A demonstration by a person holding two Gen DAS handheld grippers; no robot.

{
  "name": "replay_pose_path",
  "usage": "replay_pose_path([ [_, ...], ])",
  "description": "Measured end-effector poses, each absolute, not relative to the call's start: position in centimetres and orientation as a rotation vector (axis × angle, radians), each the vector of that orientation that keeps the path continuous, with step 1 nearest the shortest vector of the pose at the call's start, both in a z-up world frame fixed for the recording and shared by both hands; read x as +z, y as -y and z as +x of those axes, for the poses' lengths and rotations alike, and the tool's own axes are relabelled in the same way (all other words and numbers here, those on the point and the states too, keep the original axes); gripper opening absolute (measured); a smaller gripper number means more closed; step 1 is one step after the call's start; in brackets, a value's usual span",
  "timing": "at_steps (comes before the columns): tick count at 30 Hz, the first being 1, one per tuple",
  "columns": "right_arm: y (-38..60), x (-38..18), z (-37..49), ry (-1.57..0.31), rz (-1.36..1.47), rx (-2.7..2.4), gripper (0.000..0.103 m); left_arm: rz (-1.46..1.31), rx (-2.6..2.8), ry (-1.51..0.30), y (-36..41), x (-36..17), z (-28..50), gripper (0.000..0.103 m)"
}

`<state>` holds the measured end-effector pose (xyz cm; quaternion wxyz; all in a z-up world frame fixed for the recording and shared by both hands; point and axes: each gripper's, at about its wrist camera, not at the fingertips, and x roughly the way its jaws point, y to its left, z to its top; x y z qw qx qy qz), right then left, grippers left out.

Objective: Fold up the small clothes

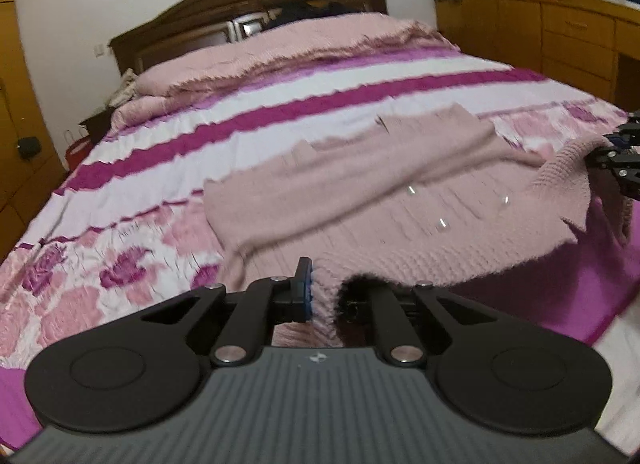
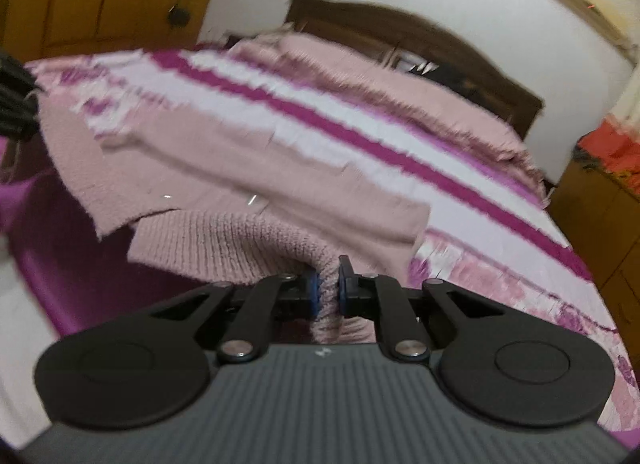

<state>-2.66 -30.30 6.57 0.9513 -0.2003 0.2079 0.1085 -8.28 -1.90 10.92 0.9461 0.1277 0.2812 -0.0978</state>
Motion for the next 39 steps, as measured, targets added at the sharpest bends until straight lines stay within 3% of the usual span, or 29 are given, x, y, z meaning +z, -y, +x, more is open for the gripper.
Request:
replay_pose_path([
  [14, 29.3, 9.8, 3.9, -0.299, -0.430, 0.136, 0.012, 0.268, -0.144, -0.463, 2.1, 15.0, -1.2, 0.007],
  [23, 28.1, 11.1, 11.6, -0.245, -0.472, 0.085, 0.012, 0.291, -0.102, -0.422, 2.7, 16.7, 8.4, 0.007],
  [32, 27.0, 5.1, 21.0, -0.381, -0.499, 0.069, 0.012, 0.304, -0.061, -0.603, 3.1, 9.2, 20.1, 0.007],
  [39, 26.6, -0.6, 24.9, -0.544, -0.521, 0.098, 0.014, 0.305, -0.047, -0.681, 2.3, 3.5, 23.4, 0.008],
])
